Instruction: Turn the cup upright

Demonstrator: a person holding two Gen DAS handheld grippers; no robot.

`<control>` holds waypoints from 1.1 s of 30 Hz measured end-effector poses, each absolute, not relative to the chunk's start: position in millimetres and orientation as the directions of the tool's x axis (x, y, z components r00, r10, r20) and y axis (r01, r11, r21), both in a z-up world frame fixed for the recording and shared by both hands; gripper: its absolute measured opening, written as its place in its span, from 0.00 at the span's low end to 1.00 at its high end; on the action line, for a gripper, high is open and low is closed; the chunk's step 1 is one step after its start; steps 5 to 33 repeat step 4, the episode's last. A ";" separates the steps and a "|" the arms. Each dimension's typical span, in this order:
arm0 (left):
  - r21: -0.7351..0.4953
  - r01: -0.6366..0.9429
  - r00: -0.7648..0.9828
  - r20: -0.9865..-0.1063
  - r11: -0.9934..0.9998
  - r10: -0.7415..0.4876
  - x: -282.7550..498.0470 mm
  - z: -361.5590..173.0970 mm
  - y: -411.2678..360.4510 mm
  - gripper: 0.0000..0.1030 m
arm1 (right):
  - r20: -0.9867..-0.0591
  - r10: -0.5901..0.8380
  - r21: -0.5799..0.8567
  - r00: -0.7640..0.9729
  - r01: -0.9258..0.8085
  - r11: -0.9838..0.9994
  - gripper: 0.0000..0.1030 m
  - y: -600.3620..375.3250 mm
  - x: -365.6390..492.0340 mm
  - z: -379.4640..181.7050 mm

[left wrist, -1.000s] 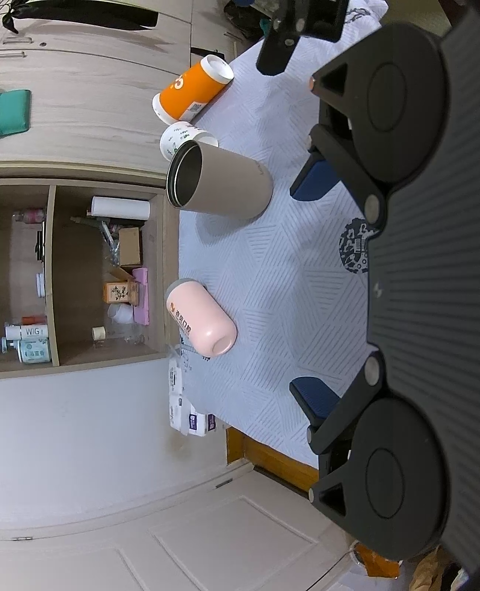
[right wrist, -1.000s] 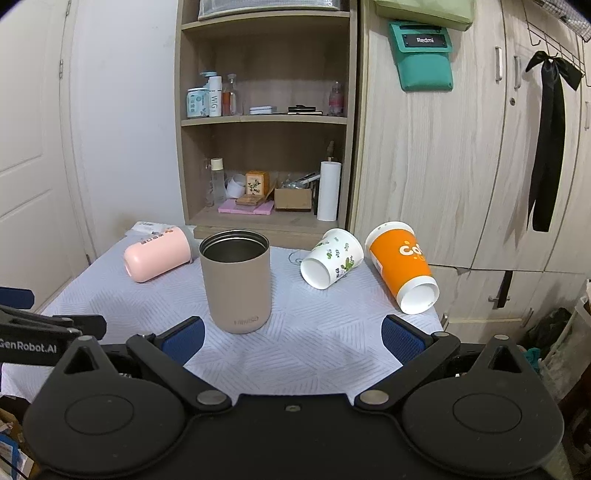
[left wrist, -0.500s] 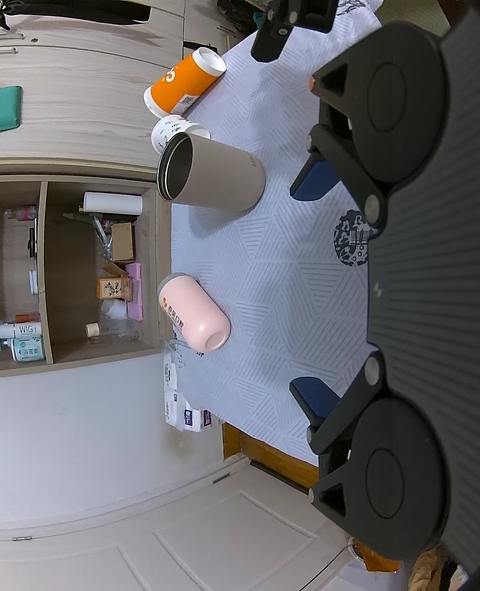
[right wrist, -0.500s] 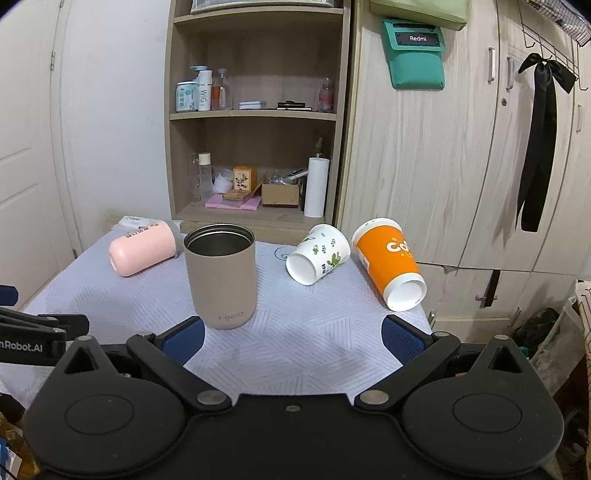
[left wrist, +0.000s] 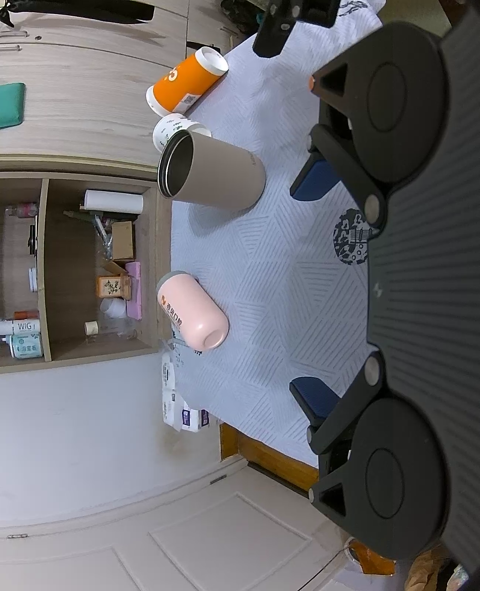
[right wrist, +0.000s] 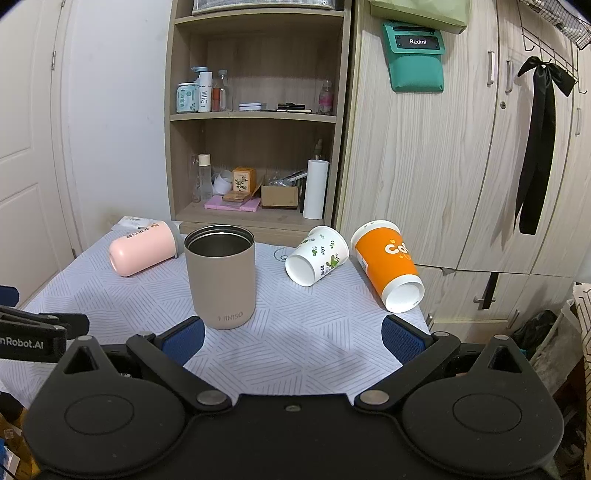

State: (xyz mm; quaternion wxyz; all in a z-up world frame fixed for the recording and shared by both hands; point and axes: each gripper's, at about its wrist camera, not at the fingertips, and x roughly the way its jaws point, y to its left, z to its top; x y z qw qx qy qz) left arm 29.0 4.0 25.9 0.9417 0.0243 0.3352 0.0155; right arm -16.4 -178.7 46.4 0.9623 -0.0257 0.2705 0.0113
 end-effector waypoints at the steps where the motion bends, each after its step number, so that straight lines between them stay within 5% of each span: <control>1: 0.058 -0.015 0.776 -0.629 0.998 0.048 28.5 26.2 4.4 1.00 | -0.521 0.008 -0.044 0.854 -0.036 0.998 1.00 -178.7 -16.6 46.4; 33: 0.061 -0.016 0.778 -0.626 0.998 0.051 27.5 26.7 4.7 1.00 | -0.521 0.006 -0.045 0.854 -0.035 0.998 1.00 -178.4 -16.5 46.3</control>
